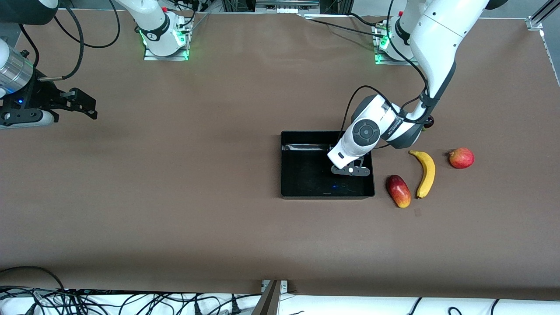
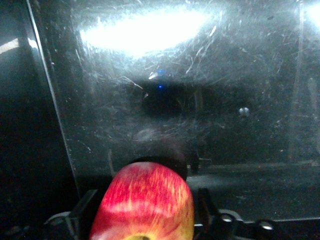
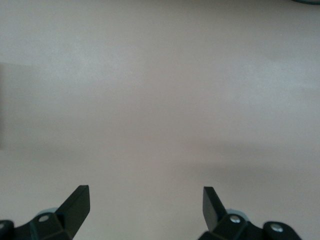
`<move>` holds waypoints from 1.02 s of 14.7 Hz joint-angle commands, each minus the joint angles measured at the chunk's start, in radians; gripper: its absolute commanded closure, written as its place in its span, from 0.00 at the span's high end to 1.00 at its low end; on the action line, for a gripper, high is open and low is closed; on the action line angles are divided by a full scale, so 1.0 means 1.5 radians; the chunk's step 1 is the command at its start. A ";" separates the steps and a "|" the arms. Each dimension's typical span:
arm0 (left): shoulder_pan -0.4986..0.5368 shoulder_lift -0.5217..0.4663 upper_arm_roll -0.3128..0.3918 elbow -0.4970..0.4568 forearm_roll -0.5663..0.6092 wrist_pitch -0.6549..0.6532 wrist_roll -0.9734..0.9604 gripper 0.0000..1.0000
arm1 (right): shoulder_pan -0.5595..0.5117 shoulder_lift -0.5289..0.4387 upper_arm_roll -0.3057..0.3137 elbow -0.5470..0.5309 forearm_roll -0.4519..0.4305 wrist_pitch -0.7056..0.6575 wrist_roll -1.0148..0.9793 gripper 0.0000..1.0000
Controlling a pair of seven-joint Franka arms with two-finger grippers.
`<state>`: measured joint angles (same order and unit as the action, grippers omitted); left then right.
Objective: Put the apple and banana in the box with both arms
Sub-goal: 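Carry the apple into the black box and open the left gripper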
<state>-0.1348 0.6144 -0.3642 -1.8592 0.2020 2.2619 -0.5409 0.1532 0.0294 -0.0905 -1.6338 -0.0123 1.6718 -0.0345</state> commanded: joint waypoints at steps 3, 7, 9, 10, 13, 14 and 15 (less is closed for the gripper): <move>0.011 -0.062 -0.004 0.043 0.012 -0.092 -0.010 1.00 | -0.008 0.004 0.009 0.011 -0.001 -0.001 -0.002 1.00; 0.020 -0.074 -0.003 0.200 0.011 -0.337 -0.004 1.00 | -0.008 0.004 0.009 0.011 -0.001 0.001 -0.002 1.00; 0.048 -0.074 0.000 0.230 0.018 -0.410 0.036 1.00 | -0.008 0.004 0.009 0.011 -0.001 0.001 -0.002 1.00; 0.077 -0.074 0.000 0.226 0.018 -0.414 0.087 1.00 | -0.008 0.004 0.009 0.011 -0.001 0.001 -0.002 1.00; 0.161 -0.061 0.002 0.221 0.035 -0.386 0.267 1.00 | -0.008 0.004 0.009 0.011 -0.001 0.001 -0.002 1.00; 0.183 -0.055 0.002 0.215 0.056 -0.363 0.316 1.00 | -0.008 0.004 0.009 0.011 -0.001 0.001 -0.002 1.00; 0.194 -0.053 0.003 0.201 0.085 -0.340 0.349 1.00 | -0.008 0.004 0.009 0.011 -0.001 0.001 -0.002 1.00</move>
<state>0.1184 0.5154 -0.3489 -1.5411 0.2623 1.7016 -0.1321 0.1532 0.0304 -0.0887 -1.6337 -0.0122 1.6771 -0.0345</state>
